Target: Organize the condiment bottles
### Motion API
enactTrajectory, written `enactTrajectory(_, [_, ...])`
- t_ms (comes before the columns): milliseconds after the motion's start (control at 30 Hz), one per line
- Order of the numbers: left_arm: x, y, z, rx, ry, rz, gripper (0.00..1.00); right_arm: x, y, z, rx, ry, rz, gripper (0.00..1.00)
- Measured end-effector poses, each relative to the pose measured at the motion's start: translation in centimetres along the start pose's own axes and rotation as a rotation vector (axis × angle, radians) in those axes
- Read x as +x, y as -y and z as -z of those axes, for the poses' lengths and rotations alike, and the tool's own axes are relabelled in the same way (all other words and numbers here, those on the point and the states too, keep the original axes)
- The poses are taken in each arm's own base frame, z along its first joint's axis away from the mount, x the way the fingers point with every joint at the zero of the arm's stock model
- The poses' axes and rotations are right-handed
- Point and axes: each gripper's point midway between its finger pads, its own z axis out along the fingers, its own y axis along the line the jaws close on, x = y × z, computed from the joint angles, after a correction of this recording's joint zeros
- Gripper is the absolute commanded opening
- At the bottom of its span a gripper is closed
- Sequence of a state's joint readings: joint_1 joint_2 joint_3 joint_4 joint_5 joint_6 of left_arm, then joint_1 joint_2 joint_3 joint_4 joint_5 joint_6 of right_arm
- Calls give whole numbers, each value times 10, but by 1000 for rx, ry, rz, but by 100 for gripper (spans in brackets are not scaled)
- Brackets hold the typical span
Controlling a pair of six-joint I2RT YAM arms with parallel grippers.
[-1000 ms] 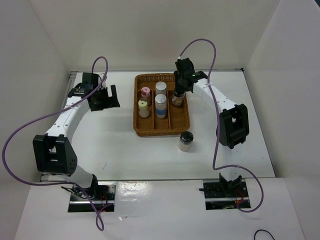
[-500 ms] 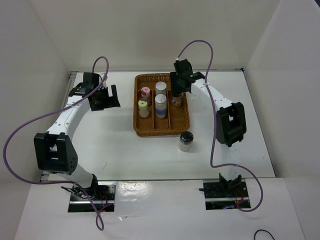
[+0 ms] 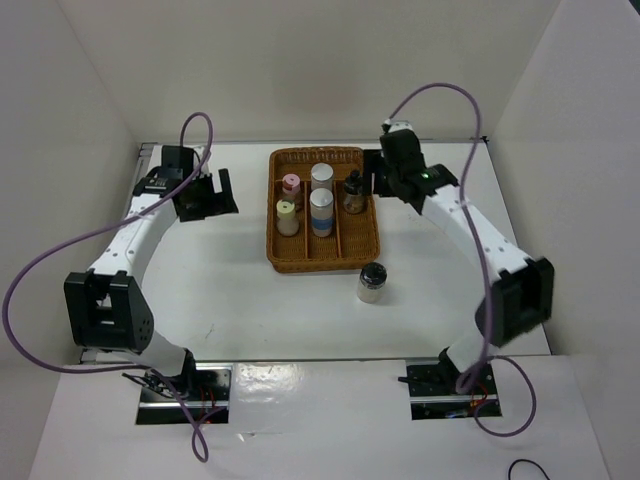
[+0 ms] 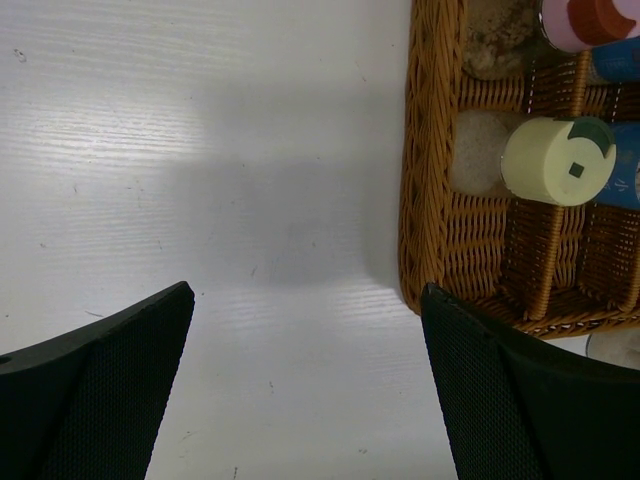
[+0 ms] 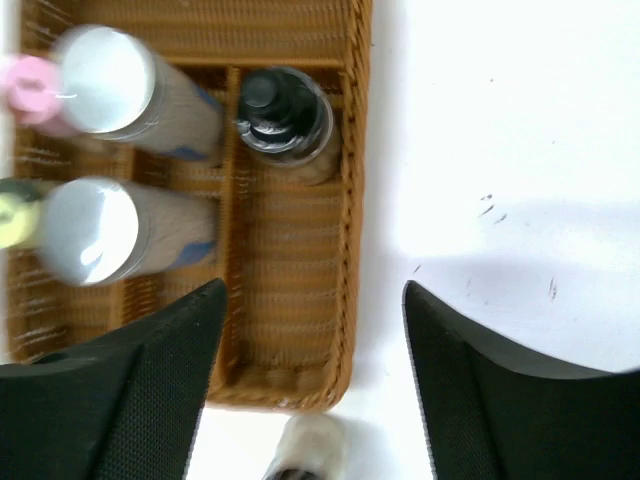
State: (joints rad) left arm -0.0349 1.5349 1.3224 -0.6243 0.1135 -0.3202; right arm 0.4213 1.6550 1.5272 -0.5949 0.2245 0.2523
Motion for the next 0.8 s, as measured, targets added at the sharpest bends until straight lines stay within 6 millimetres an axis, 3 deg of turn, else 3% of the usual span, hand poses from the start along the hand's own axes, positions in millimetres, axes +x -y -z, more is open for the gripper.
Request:
enactTrajectory(133, [4, 1, 6, 10, 8, -2, 100, 2, 8, 60, -38, 80, -34, 72])
enactTrajectory(233, [9, 1, 9, 15, 6, -1, 100, 25, 2, 84, -69, 73, -31, 71])
enactTrajectory(400, [17, 0, 12, 16, -2, 0, 100, 95, -9, 91, -90, -78, 4, 65])
enactTrajectory(500, [18, 0, 14, 17, 2, -1, 100, 125, -10, 96, -85, -152, 12, 63])
enactTrajectory(600, [17, 1, 15, 18, 6, -2, 100, 137, -11, 103, -87, -176, -1, 60])
enactTrajectory(800, [18, 0, 15, 17, 5, -5, 100, 143, -21, 109, -110, -188, -21, 58])
